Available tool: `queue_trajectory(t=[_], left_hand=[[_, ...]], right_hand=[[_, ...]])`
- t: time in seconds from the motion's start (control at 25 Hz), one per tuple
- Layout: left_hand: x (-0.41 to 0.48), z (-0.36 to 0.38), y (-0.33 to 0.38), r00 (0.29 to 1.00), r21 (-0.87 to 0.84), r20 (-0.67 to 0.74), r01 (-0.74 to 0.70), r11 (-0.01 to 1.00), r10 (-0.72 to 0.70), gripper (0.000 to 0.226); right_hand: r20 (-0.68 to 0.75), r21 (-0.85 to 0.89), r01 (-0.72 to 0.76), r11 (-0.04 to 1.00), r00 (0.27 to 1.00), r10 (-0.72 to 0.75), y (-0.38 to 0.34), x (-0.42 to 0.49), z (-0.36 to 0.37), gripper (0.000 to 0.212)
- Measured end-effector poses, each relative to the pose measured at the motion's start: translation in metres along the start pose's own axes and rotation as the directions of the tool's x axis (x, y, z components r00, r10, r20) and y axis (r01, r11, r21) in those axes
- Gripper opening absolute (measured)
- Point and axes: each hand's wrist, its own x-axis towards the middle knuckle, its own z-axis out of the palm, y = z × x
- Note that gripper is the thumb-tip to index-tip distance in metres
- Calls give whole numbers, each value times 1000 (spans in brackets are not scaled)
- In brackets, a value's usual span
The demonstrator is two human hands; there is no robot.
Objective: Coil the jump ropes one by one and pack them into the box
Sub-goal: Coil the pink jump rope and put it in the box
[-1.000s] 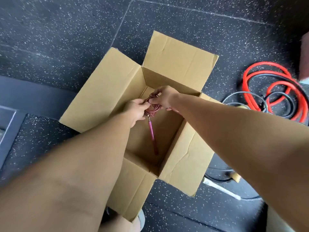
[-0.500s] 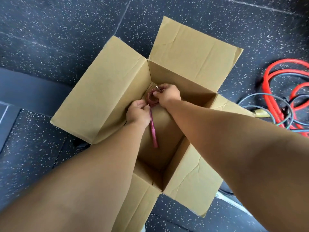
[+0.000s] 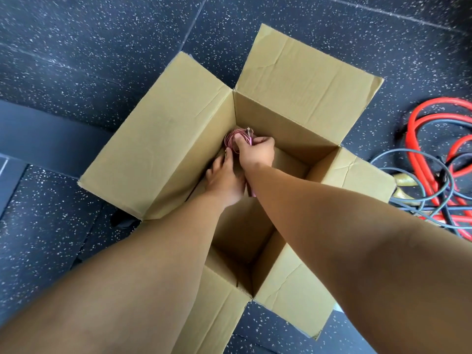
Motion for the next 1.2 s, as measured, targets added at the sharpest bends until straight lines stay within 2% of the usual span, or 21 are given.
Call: queue_trajectory(t=[0.12,0.24,0.48,0.68,0.8,0.88,0.96,1.08,1.2], left_hand=[[7,-5,0,1000,49,19,3,999,-4,84],[9,-9,-1,999,67,34,-3,998,1,82],[17,-7,-1,988,63,-137,-69,996,77,62],[24,-9,-2,989,-45,-139,-48,998,41,54],[23,-16,-2,997,-172,-78,-32,985,19,50],[18,-20,-1,1000,-203,-23,-25,979,21,50],[11,-23,1,1000,-236,-13,-28,971,26,50],[-13,-31,11,999,-277,-20,-41,960,37,40],[-43,-37,26,998,-309,-10,-62,949,61,29]], right_hand=[[68,126,1,992,998,-9,3,0,-10,23],[82,150,-11,989,997,-1,-1,6,-21,17],[90,-39,-68,997,993,71,-13,25,-22,16],[134,-46,-158,986,977,163,-10,35,-16,22],[201,-200,-174,964,956,214,-3,39,-16,35],[242,-166,-155,974,951,193,-7,33,-22,28],[305,-51,-148,988,939,157,-18,23,-33,19],[293,-28,-184,983,938,184,-36,1,-55,19],[271,-59,-21,998,962,36,-47,-30,-85,15]])
